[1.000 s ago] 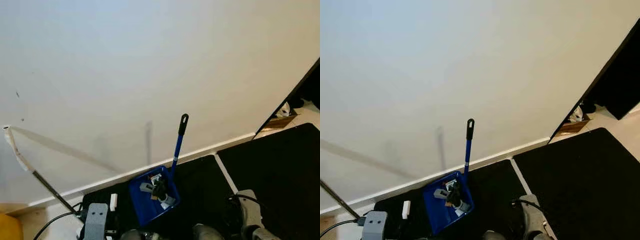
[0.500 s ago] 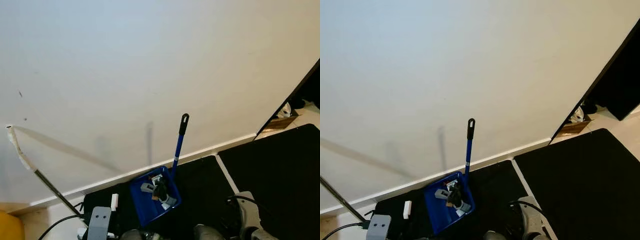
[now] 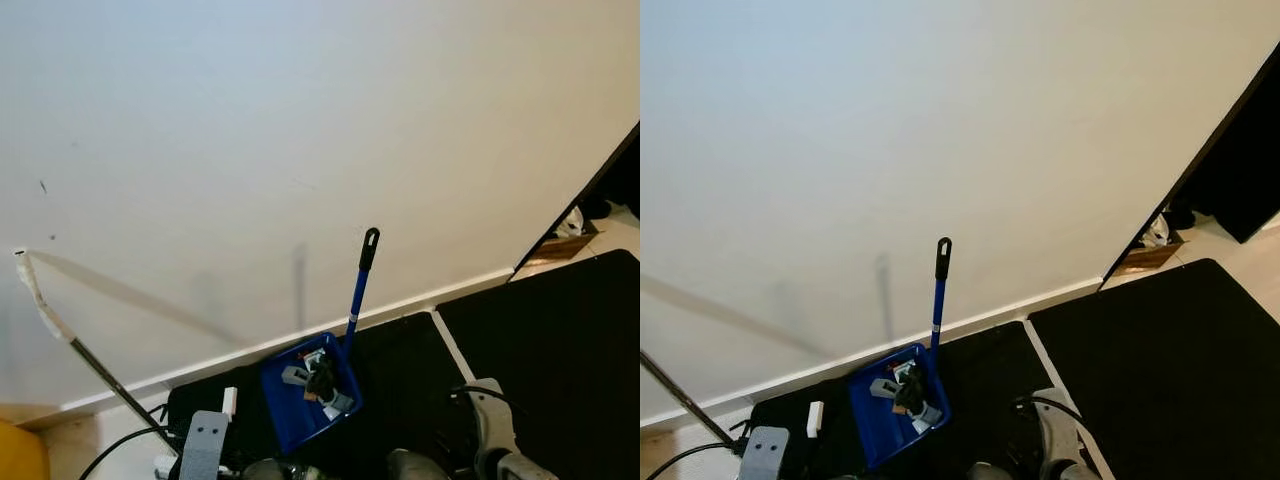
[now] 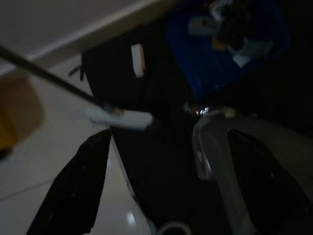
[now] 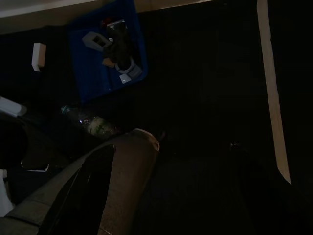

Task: Sweep floor

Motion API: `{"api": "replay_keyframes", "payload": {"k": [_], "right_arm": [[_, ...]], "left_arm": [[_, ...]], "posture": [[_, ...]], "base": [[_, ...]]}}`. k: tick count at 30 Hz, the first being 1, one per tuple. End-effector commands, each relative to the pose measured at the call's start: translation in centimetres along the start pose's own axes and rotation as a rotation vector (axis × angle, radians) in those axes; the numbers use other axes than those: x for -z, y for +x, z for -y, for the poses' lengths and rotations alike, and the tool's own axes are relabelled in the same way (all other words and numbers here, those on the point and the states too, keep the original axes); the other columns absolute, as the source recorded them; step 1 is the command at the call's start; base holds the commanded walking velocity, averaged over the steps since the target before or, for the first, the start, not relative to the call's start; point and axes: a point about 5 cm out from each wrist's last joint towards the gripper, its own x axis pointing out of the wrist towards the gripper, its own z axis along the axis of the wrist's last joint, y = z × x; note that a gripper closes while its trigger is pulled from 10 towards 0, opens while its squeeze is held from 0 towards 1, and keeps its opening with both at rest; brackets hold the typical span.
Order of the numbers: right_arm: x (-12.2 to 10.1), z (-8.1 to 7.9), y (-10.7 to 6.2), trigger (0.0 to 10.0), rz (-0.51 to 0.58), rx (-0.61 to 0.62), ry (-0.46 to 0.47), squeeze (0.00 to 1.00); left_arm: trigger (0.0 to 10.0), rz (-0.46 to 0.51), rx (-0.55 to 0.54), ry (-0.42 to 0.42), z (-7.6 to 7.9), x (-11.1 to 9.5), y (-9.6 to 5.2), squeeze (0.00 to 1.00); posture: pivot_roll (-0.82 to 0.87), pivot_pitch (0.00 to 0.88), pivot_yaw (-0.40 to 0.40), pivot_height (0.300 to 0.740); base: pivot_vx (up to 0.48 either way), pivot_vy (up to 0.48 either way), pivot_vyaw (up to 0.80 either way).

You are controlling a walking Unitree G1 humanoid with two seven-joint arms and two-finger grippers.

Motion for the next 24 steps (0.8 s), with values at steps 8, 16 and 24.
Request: {"api": "replay_keyframes", "payload": {"k": [8, 16, 24], "right_arm": [[0.2, 0.1, 0.0, 10.0, -0.013, 0.014, 0.026, 0.0], [0.0, -0.2, 0.2, 10.0, -0.014, 0.023, 0.036, 0.0], [-0.2, -0.5, 0.4, 10.0, -0.002, 0.038, 0.066, 0.0]], "left_arm": [[10.0, -0.042, 0.017, 0.017, -0.2, 0.9, -0.3, 0.0], [10.0, -0.056, 0.018, 0.078, -0.8, 0.7, -0.1, 0.0], [10.0, -0.12, 0.035, 0.135, -1.7, 1.1, -0.2, 0.0]], "posture": [[0.04, 0.04, -0.032, 0.74], [0.05, 0.038, 0.0, 0.74], [0.04, 0.043, 0.029, 0.74]], "base": [[0.0, 0.0, 0.0], [0.0, 0.0, 0.0], [0.0, 0.0, 0.0]]}}
